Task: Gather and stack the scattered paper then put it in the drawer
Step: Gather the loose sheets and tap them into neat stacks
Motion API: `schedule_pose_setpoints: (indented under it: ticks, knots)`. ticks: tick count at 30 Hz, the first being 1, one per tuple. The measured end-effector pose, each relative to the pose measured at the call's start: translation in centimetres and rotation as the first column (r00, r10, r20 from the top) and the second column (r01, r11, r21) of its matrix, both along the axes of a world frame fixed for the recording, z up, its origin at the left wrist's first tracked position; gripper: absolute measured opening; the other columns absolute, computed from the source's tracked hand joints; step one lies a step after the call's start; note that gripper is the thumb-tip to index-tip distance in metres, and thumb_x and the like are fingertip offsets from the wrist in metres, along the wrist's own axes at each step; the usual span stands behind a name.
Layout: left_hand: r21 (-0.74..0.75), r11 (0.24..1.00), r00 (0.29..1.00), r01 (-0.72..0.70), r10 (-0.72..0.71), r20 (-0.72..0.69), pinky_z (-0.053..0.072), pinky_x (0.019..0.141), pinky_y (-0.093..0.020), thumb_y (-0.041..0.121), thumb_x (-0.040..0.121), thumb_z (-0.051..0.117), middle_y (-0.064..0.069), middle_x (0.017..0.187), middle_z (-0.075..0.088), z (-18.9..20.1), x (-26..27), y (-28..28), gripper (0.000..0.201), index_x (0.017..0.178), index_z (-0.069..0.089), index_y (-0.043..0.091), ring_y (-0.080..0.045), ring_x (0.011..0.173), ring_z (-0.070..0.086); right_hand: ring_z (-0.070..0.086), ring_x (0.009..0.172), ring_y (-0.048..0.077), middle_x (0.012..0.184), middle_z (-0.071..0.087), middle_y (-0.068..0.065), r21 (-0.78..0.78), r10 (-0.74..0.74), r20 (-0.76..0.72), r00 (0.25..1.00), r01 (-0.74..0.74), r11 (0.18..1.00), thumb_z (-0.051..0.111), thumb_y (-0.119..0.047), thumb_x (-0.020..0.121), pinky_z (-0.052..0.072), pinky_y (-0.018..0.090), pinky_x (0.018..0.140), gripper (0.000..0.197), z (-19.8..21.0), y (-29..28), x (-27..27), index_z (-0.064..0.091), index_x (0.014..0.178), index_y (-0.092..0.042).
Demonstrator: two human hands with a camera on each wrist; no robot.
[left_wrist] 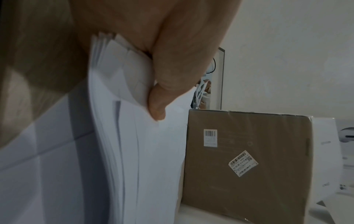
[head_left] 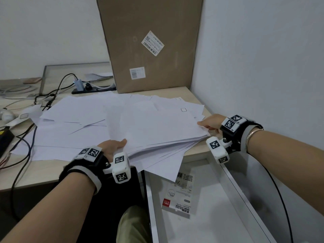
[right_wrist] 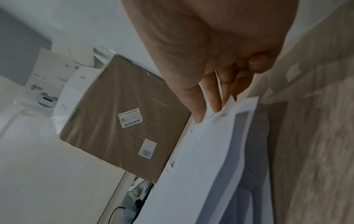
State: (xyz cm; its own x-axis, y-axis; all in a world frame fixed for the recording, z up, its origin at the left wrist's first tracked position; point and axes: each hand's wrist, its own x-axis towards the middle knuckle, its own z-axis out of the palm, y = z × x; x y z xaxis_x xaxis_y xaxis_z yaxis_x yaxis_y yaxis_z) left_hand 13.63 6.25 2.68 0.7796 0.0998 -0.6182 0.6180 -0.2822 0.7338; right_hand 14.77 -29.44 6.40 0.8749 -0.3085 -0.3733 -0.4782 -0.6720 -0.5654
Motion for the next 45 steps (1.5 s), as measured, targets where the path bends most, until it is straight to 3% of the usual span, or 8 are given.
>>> schedule_pose_setpoints:
  ticks: [4,18,23,28,31,36,39,45]
  knots:
    - [-0.053,0.999,1.000,-0.011,0.010,-0.017,0.038,0.106,-0.052,0.036,0.090,0.062,-0.020,0.123,0.056,0.6,-0.4,0.4,0.054,0.122,0.045,-0.005,-0.041,0.121,0.052,0.052,0.093,0.016,0.110,0.062,0.002,0.070,-0.007,-0.002,1.000,0.007,0.998,0.062,-0.036,0.090,0.036,0.027,0.059,0.037,0.0,0.0,0.1,0.061,0.115,-0.008]
    - [-0.098,0.995,1.000,-0.007,0.004,-0.031,0.040,0.104,-0.053,0.036,0.088,0.064,-0.019,0.123,0.059,0.1,-0.1,1.1,0.059,0.128,0.045,-0.003,-0.040,0.118,0.055,0.034,0.052,0.013,0.063,0.046,0.000,0.322,-0.104,0.050,0.993,0.083,0.943,0.070,-0.046,0.079,0.025,0.022,0.042,0.033,0.2,-0.5,0.6,0.053,0.075,-0.018]
    - [-0.073,0.997,1.000,0.000,0.001,0.021,0.049,0.080,-0.043,0.040,0.094,0.054,-0.016,0.081,0.071,0.3,-0.8,0.1,0.046,0.110,0.056,-0.003,-0.031,0.086,0.059,0.036,0.054,0.014,0.073,0.048,0.006,0.186,-0.032,-0.011,0.999,0.034,0.982,0.071,-0.030,0.084,0.029,0.024,0.046,0.025,1.4,-0.6,0.6,0.052,0.077,-0.015]
    - [-0.050,0.995,0.989,-0.091,0.097,0.113,0.041,0.061,-0.029,0.048,0.099,0.037,-0.013,0.099,0.058,0.5,-1.1,0.1,0.062,0.126,0.047,-0.007,-0.027,0.080,0.056,0.033,0.050,0.015,0.061,0.046,0.004,0.372,-0.201,0.087,0.976,0.155,0.915,0.067,-0.026,0.088,0.027,0.025,0.047,0.029,1.5,0.2,0.1,0.050,0.070,-0.011]
    - [-0.051,0.998,0.991,-0.038,0.044,0.124,0.035,0.082,-0.029,0.046,0.100,0.029,-0.015,0.136,0.050,0.9,-1.4,-0.1,0.063,0.139,0.040,-0.003,-0.032,0.123,0.049,0.035,0.048,0.012,0.057,0.051,0.002,0.525,-0.240,0.073,0.968,0.167,0.835,0.066,-0.017,0.089,0.025,0.018,0.034,0.027,0.9,3.4,-0.1,0.051,0.068,-0.011]
    - [-0.174,0.985,0.995,0.012,0.006,0.103,0.042,0.068,-0.028,0.049,0.099,0.031,-0.003,0.096,0.060,1.9,-1.7,0.0,0.048,0.124,0.048,0.012,-0.017,0.080,0.055,0.050,0.028,0.002,0.042,0.062,0.001,0.692,-0.105,-0.014,0.994,0.086,0.716,0.050,-0.010,0.097,0.023,0.011,0.025,0.021,-0.6,11.1,-1.2,0.049,0.076,-0.007]
    - [-0.225,0.974,0.997,0.033,-0.018,0.070,0.047,0.083,-0.035,0.053,0.092,0.048,-0.007,0.125,0.061,2.0,-1.1,0.0,0.061,0.132,0.053,0.008,-0.024,0.097,0.060,0.046,0.029,0.000,0.050,0.067,0.001,0.692,0.028,-0.070,0.997,0.028,0.722,0.048,-0.016,0.099,0.023,0.011,0.029,0.021,-1.4,14.3,-1.6,0.051,0.080,-0.007]
    - [-0.118,0.993,1.000,0.019,-0.017,0.014,0.047,0.085,-0.042,0.041,0.089,0.061,-0.009,0.095,0.054,2.5,-1.1,-1.4,0.043,0.118,0.048,0.011,-0.027,0.084,0.056,0.037,0.035,0.004,0.049,0.063,-0.003,0.487,0.353,-0.104,0.930,-0.261,0.833,0.039,-0.045,0.100,0.023,0.015,0.035,0.050,-0.5,14.2,-3.0,0.062,0.072,-0.010]
